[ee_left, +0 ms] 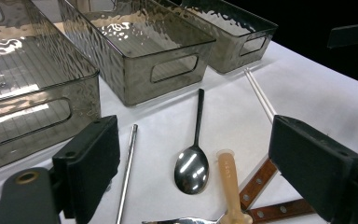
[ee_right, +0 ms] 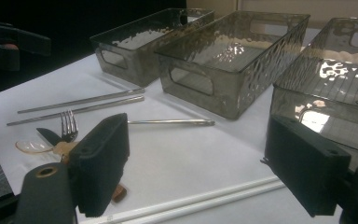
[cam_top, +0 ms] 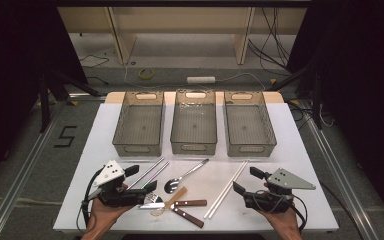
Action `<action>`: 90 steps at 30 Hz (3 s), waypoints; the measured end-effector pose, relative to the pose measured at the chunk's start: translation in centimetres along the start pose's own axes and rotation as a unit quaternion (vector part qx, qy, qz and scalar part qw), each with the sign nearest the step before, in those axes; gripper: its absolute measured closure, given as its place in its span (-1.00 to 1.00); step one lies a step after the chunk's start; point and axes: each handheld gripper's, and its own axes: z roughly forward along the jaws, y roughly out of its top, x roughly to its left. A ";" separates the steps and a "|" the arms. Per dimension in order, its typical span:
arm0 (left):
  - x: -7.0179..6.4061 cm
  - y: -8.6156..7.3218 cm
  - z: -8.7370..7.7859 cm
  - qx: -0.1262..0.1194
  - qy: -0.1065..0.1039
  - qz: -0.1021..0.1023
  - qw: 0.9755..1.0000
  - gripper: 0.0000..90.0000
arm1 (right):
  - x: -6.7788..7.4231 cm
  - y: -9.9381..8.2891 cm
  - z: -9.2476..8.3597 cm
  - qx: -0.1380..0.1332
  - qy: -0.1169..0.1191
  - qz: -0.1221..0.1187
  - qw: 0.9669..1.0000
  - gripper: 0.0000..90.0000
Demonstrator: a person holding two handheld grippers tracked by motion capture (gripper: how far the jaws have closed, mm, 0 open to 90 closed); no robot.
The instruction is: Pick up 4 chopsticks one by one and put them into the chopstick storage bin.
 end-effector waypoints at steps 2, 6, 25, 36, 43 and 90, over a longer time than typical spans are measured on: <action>0.0 0.0 0.1 0.004 0.004 -0.002 1.000 -0.64 | 0.0 0.0 0.0 0.000 0.000 0.000 1.000 -0.48; 0.2 0.1 0.0 0.009 0.007 -0.004 1.000 -0.62 | 0.0 0.0 0.0 0.000 0.000 -0.001 1.000 -0.48; 1.9 1.9 0.5 0.110 0.046 0.011 0.993 -0.43 | -0.2 0.1 0.0 0.006 -0.003 -0.001 1.000 -0.45; 4.4 2.3 1.9 0.209 0.066 0.021 0.976 -0.18 | -0.2 0.0 0.1 0.008 0.004 0.000 1.000 -0.43; 5.6 2.2 3.4 0.280 0.077 0.026 0.956 -0.01 | -0.2 0.0 0.1 0.011 0.005 -0.001 1.000 -0.43; 7.1 1.0 8.1 0.440 0.043 0.078 0.893 0.74 | 0.0 0.0 0.4 0.018 0.017 -0.009 1.000 -0.42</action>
